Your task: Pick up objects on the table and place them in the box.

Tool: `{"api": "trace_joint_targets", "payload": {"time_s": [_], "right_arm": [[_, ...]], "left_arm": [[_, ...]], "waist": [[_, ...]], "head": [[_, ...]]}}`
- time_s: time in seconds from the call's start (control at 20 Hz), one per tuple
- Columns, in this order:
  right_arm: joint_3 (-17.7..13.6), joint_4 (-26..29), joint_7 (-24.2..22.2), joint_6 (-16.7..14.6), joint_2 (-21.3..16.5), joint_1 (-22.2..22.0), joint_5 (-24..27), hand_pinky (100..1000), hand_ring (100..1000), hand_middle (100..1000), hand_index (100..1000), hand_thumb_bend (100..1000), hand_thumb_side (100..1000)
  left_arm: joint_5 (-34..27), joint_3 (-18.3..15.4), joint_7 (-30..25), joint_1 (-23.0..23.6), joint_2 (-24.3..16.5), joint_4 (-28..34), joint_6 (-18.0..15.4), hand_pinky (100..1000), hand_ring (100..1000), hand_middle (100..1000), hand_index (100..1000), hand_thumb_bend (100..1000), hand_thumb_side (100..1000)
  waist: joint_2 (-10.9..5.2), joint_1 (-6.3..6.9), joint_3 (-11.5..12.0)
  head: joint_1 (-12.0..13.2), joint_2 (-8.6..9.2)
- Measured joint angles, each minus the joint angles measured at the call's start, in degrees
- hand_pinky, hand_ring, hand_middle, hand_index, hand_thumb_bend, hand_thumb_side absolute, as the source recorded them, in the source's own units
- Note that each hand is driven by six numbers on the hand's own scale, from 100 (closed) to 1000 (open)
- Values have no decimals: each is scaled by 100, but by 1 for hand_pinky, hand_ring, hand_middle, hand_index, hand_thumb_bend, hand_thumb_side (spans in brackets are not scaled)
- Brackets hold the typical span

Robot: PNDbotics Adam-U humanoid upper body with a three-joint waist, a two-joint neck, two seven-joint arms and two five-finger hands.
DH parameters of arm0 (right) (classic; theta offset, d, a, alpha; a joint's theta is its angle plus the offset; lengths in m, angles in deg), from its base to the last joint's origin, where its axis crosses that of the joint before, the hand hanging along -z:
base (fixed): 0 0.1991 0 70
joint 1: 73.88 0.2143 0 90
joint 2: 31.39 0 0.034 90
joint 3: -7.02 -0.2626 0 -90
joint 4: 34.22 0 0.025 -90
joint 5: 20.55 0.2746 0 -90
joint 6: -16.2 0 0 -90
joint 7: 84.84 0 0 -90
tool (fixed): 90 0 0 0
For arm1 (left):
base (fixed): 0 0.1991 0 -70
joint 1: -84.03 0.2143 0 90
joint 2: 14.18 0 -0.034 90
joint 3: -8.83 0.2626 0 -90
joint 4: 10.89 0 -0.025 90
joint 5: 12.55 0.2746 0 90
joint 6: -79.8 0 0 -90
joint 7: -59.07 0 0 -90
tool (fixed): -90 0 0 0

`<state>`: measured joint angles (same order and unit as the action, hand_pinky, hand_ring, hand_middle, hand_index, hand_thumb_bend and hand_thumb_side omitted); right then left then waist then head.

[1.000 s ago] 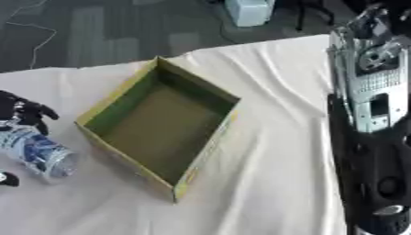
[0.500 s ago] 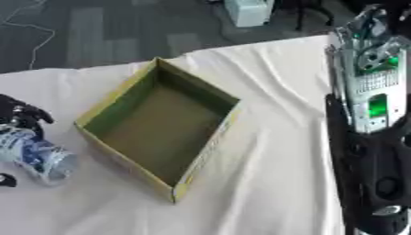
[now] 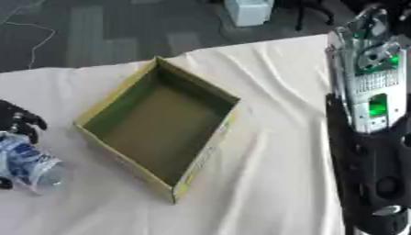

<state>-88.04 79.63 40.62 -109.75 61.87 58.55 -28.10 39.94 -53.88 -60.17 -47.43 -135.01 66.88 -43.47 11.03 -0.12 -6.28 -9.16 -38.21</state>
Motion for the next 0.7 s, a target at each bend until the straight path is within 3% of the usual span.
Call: {"api": "trace_joint_targets", "payload": {"time_s": [0.4, 0.55, 0.6, 0.7], "right_arm": [[-2, 0, 0, 0, 0, 44, 2, 392, 326, 444, 462, 100, 984], [-6, 0, 0, 0, 0, 44, 2, 392, 326, 444, 462, 100, 984], [-13, 0, 0, 0, 0, 44, 2, 392, 326, 444, 462, 100, 983], [-25, 0, 0, 0, 0, 44, 2, 392, 326, 444, 462, 100, 983]], "left_arm": [[97, 2, 69, 75, 35, -58, -68, 757, 857, 849, 762, 571, 524], [202, 4, 113, 125, 36, -112, -112, 736, 810, 784, 763, 584, 511], [233, 5, 129, 147, 36, -134, -128, 682, 773, 751, 759, 578, 508], [276, 6, 164, 173, 36, -173, -163, 465, 661, 666, 734, 556, 503]], "waist": [[13, 0, -2], [13, -1, -2], [14, -1, -2], [14, -2, -2]], "head": [[0, -11], [0, -18], [0, -26], [0, -31]]}}
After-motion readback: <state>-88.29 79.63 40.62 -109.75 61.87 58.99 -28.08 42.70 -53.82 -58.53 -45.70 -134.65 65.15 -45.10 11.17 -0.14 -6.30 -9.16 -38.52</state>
